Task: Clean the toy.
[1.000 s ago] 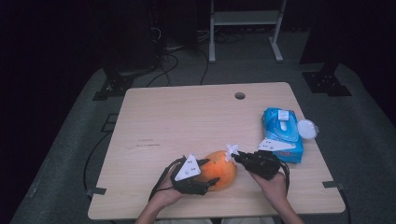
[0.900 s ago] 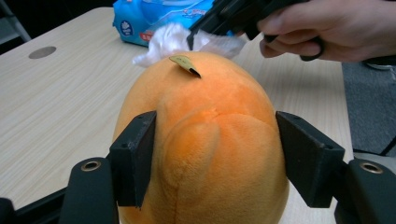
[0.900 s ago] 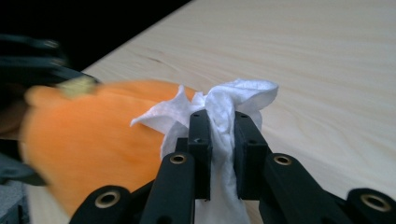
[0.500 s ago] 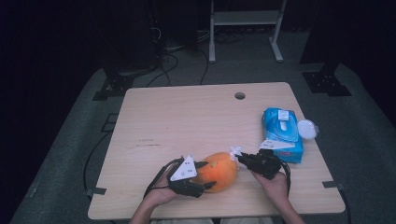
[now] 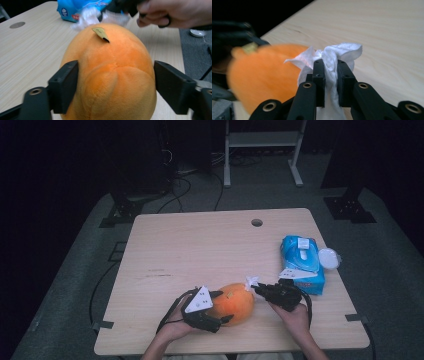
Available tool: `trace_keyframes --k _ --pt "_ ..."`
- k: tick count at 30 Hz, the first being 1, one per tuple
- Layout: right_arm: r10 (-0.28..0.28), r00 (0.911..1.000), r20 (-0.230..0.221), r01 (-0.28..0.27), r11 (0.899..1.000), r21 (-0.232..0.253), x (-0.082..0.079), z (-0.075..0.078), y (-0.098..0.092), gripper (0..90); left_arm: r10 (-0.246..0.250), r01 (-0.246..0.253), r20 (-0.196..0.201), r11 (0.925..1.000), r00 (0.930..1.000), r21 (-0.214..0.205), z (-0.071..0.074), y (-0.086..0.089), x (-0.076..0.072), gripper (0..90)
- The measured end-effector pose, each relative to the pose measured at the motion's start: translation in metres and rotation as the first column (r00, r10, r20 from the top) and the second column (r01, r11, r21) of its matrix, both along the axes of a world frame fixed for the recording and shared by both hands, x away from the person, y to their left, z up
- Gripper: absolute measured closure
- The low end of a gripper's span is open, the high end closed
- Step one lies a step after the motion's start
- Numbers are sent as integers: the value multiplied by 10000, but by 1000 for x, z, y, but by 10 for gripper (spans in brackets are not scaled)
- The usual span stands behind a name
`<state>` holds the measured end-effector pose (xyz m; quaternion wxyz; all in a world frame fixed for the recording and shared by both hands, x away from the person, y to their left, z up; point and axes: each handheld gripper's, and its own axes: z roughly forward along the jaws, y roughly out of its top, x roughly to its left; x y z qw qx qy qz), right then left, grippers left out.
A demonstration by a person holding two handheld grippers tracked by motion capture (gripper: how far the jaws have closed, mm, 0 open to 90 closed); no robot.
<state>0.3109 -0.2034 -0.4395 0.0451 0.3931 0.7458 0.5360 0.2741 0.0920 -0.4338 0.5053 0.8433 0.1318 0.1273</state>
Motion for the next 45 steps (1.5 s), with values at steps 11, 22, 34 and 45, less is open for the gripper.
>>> trace_keyframes --k 11,22,34,45 --pt "202 9998 92 -204 9997 142 -3 3 3 785 -93 93 44 9999 9999 -41 1 -4 -2 229" --pt "50 9996 272 -38 9989 -458 -4 1 5 783 -104 104 -80 9999 9999 3 0 2 1 257" --pt "-132 9999 -36 131 9992 -372 0 -8 4 782 -65 65 -153 10000 9999 -49 -1 6 3 256" --pt "227 9989 418 -233 9996 135 -9 8 9 783 -38 38 -6 10000 10000 -14 -2 1 0 255"
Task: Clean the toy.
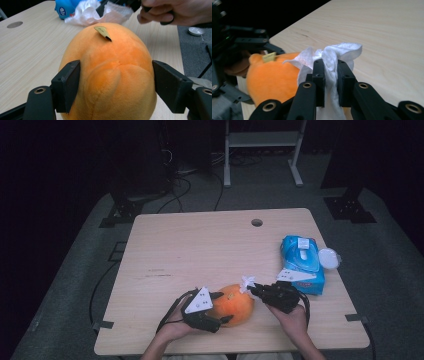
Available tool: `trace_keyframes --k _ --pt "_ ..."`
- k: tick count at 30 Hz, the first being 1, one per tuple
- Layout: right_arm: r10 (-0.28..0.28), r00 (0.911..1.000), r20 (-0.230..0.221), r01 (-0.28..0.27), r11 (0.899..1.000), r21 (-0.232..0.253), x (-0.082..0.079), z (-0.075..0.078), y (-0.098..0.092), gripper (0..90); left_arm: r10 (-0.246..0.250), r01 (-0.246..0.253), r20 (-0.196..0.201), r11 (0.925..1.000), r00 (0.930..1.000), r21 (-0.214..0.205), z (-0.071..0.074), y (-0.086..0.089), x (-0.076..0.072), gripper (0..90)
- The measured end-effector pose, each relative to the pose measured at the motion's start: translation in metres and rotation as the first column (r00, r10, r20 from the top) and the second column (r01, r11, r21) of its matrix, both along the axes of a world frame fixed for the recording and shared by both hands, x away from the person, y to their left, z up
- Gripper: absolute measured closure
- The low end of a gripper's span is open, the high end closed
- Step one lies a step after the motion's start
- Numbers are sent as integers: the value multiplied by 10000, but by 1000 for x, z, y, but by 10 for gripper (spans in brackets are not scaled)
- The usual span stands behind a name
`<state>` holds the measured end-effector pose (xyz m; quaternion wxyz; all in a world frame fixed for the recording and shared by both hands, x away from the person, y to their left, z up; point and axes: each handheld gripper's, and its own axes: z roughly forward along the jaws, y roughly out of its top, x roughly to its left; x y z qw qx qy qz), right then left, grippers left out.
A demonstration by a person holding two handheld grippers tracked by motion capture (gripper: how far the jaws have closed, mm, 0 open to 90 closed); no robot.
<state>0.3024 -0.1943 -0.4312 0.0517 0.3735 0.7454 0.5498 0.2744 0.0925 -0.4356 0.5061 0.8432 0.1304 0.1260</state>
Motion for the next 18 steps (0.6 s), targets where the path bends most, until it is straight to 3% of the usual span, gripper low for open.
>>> trace_keyframes --k 2,5,7,10,12,14,17,18 --pt "-91 9998 -186 95 9997 233 0 -1 -2 783 146 -146 75 9999 9999 19 0 -2 -1 241" --pt "350 9984 433 -354 9993 77 -10 12 10 782 172 -174 174 9998 9997 134 0 -5 -1 239" --pt "546 9953 804 -526 9982 -272 -14 17 17 782 183 -185 169 9997 9997 129 1 -5 -1 238" --pt "327 9981 525 -314 9992 -252 -7 9 10 783 538 -539 -40 9979 9985 -365 2 -3 1 185" --pt "29 9998 191 -28 10000 -58 -2 3 2 782 881 -890 -233 9953 9958 -373 2 -3 4 131" --pt "9 9996 274 -9 10000 -3 -4 8 1 782 721 -724 -148 9971 9973 -212 0 -5 3 181" --pt "579 9952 787 -599 9979 240 -15 21 12 782 669 -668 84 9977 9977 -106 1 -10 -1 250" --pt "836 9907 1073 -844 9964 27 -19 25 18 783 644 -644 142 9979 9978 -41 2 -11 -2 263"
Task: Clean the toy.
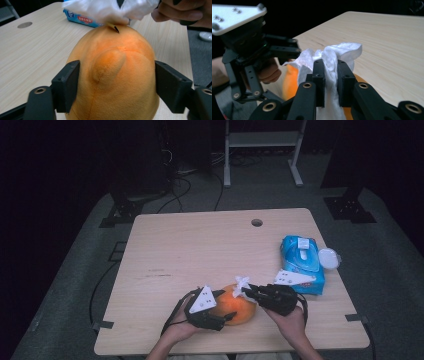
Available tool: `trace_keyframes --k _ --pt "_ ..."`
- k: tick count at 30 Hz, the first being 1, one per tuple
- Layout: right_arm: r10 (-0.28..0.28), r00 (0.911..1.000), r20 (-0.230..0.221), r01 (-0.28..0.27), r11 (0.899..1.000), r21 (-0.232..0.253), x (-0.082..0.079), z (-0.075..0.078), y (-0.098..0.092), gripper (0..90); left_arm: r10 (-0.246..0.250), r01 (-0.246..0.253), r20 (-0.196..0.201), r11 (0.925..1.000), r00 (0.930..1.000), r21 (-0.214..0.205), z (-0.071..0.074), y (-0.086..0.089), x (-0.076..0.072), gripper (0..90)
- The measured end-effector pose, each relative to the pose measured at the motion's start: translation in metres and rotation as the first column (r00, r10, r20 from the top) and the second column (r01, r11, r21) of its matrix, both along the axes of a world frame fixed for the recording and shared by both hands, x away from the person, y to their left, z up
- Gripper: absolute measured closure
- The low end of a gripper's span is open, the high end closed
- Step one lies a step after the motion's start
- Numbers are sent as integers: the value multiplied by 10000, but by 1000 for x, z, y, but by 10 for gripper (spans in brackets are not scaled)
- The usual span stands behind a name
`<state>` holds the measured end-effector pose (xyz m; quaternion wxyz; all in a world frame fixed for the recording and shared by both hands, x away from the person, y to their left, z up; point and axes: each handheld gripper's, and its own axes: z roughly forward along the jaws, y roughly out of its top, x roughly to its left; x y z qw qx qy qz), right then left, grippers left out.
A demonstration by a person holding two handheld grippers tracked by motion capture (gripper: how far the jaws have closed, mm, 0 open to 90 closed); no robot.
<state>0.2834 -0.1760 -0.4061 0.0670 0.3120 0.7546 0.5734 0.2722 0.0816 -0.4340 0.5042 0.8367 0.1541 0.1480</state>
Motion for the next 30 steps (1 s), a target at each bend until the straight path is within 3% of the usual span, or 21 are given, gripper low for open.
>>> trace_keyframes --k 2,6,8,11,12,15,21,26,30 --pt "54 9998 203 -44 9988 -481 -2 0 6 783 -21 21 5 10000 10000 66 1 0 -1 263" --pt "-506 9987 -28 503 9963 -696 7 -10 -3 783 212 -224 -331 9991 9992 -369 0 2 3 214" --pt "-628 9980 -73 623 9964 -579 5 -7 -5 783 228 -234 -209 9994 9995 -272 -1 0 2 219" --pt "-96 9989 461 122 9983 -562 -7 6 4 783 353 -358 -134 9986 9993 -401 -2 -4 1 243" --pt "333 9967 741 -270 9960 -846 -13 10 15 783 362 -366 -118 9986 9993 -377 -2 -4 1 245" --pt "499 9945 925 -372 9902 -1343 -16 7 25 784 402 -403 -44 9991 9992 -156 -2 -3 1 255" --pt "-460 9977 507 523 9901 -1302 -4 0 6 784 376 -382 -214 9988 9991 -300 -4 0 3 268" --pt "81 9954 958 68 9880 -1545 -14 4 21 784 290 -295 -290 9994 9992 -188 -4 4 4 268" --pt "-322 9988 358 361 9929 -1135 0 -5 8 784 294 -305 -439 9993 9986 -230 -5 8 7 277"
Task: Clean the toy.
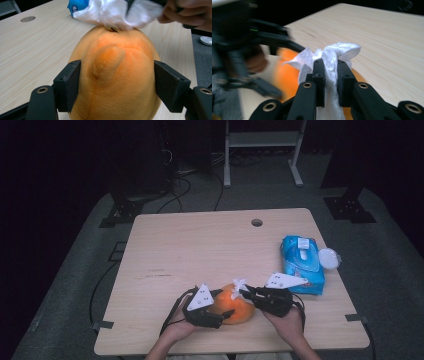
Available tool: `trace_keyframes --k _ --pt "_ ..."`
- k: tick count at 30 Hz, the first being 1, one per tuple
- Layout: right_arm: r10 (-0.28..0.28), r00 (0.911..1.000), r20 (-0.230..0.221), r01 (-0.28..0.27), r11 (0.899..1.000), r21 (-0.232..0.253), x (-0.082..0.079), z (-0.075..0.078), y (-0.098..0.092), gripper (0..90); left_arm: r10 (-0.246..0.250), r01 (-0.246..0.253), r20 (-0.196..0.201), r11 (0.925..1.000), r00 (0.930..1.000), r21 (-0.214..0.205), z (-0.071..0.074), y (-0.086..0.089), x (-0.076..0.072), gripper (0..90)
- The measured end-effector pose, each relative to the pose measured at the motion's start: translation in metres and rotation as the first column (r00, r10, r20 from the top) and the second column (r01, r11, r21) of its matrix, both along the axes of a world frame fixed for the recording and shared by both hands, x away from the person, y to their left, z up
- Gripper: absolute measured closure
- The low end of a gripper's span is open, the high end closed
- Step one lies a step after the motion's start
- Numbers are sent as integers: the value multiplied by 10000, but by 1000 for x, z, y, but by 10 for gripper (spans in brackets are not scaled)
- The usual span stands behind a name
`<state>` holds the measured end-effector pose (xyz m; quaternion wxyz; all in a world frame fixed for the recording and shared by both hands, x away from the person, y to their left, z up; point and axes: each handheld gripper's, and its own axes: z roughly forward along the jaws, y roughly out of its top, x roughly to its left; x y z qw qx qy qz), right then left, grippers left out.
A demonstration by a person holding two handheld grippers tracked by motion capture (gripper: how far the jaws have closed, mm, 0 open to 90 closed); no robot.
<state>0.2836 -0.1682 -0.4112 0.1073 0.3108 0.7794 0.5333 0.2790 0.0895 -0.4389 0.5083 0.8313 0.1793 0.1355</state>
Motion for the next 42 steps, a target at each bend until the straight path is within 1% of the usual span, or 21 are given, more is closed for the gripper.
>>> trace_keyframes --k 3,5,7,9,10,14,16,18,19,21,23,26,27,28,31,33,34,37,39,41,42 --pt "-663 9961 -578 684 9970 350 11 -12 -19 785 -63 63 -4 10000 10000 14 0 1 0 285" --pt "-967 9923 -779 988 9948 239 15 -19 -26 784 -103 103 -39 9999 9999 34 -1 3 0 287" --pt "-1095 9857 -1281 1165 9920 486 21 -28 -32 785 -105 105 -94 9999 9999 -14 -1 5 1 287" --pt "-1231 9811 -1494 1293 9911 323 26 -36 -33 784 -124 124 -143 9999 9998 -17 -1 6 2 287" --pt "-1220 9795 -1606 1300 9907 404 26 -37 -34 784 -139 139 -166 9999 9998 -21 -1 6 2 286" --pt "-1011 9866 -1284 1124 9901 842 23 -23 -37 784 -29 25 -355 9999 9994 -138 -2 13 4 285" --pt "-989 9874 -1235 1088 9911 762 22 -23 -36 784 36 -47 -486 9997 9988 -228 -2 16 7 285" --pt "-1045 9834 -1483 1145 9916 608 24 -31 -36 784 130 -153 -633 9993 9979 -349 -2 19 10 285" --pt "-1105 9781 -1765 1210 9914 499 26 -39 -36 784 186 -211 -694 9991 9974 -359 -2 20 10 285" --pt "-1142 9713 -2085 1305 9893 659 29 -45 -37 784 228 -258 -740 9989 9970 -403 -2 21 10 286" --pt "-1130 9746 -1935 1299 9885 768 27 -38 -36 784 249 -278 -728 9988 9970 -398 -2 20 10 287" --pt "-688 9879 -1393 869 9879 1288 20 -21 -33 783 224 -259 -736 9986 9970 -461 -3 18 10 288" --pt "-631 9899 -1272 783 9899 1186 19 -19 -31 783 224 -255 -709 9987 9972 -434 -2 17 10 288" --pt "-667 9900 -1239 799 9913 1048 19 -20 -30 783 201 -225 -642 9990 9977 -381 -2 16 10 288" --pt "-1030 9804 -1678 1164 9906 718 25 -34 -34 783 219 -242 -636 9991 9977 -351 -1 16 9 288" --pt "-1093 9748 -1946 1279 9881 859 27 -38 -37 783 227 -249 -631 9991 9978 -339 -1 16 9 288" --pt "-1075 9761 -1886 1263 9879 902 26 -35 -36 783 250 -272 -639 9990 9976 -343 -1 16 9 287" --pt "-542 9920 -1139 679 9905 1199 16 -16 -29 783 354 -388 -733 9982 9967 -460 -2 17 10 287" --pt "-242 9970 -734 325 9931 1129 10 -8 -22 783 438 -473 -735 9978 9963 -466 -1 17 11 287" --pt "-266 9975 -660 321 9960 837 8 -10 -18 783 663 -714 -886 9958 9939 -566 -1 16 12 286" --pt "-290 9964 -795 367 9946 967 7 -12 -16 783 731 -786 -917 9952 9931 -586 -1 15 11 286"
